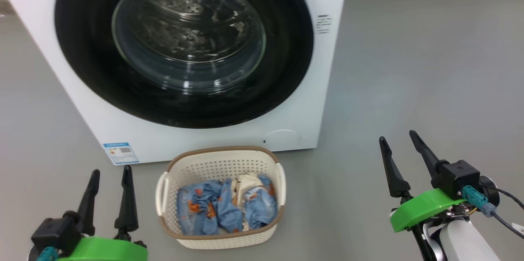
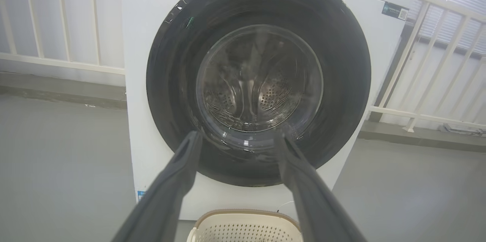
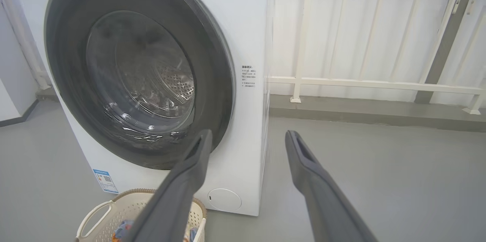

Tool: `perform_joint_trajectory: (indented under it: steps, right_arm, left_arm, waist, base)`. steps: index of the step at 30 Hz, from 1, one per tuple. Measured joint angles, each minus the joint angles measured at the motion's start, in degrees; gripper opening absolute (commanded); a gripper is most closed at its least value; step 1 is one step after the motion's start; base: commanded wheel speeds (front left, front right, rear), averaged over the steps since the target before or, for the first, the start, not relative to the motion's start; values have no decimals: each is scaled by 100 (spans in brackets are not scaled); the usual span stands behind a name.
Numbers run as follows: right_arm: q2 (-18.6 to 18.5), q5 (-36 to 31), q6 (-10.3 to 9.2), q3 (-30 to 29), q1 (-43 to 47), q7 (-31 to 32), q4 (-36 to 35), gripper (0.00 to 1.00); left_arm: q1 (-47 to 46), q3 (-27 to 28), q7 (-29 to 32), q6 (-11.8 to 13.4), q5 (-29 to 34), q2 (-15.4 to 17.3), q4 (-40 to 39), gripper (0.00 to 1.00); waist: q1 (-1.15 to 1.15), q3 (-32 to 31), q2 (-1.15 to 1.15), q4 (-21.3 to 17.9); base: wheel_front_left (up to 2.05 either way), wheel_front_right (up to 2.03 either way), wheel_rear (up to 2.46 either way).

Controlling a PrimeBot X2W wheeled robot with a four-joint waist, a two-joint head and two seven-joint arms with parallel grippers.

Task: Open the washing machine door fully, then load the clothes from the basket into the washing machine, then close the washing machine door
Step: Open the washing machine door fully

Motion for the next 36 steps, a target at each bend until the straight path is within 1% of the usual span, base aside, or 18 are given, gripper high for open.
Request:
perform_joint_trajectory:
  steps: [6, 11, 36]
  right_arm:
    - [-23, 1, 0, 1, 0, 0, 9, 100]
    - [-29, 3, 0, 4, 0, -1, 11, 100]
    - [-27, 62, 0, 32, 0, 0, 15, 100]
  left_arm:
    - [2, -40, 0, 0, -29, 8, 4, 100]
    - [2, -46, 0, 0, -29, 12, 16, 100]
    - [4, -101, 0, 0, -34, 46, 42, 100]
  waist:
    - [0, -15, 0, 4]
    - [0, -31, 0, 3]
    - [0, -39, 0, 4]
  base:
    - [86, 86, -171]
    - [42, 42, -85]
    - [1, 1, -3]
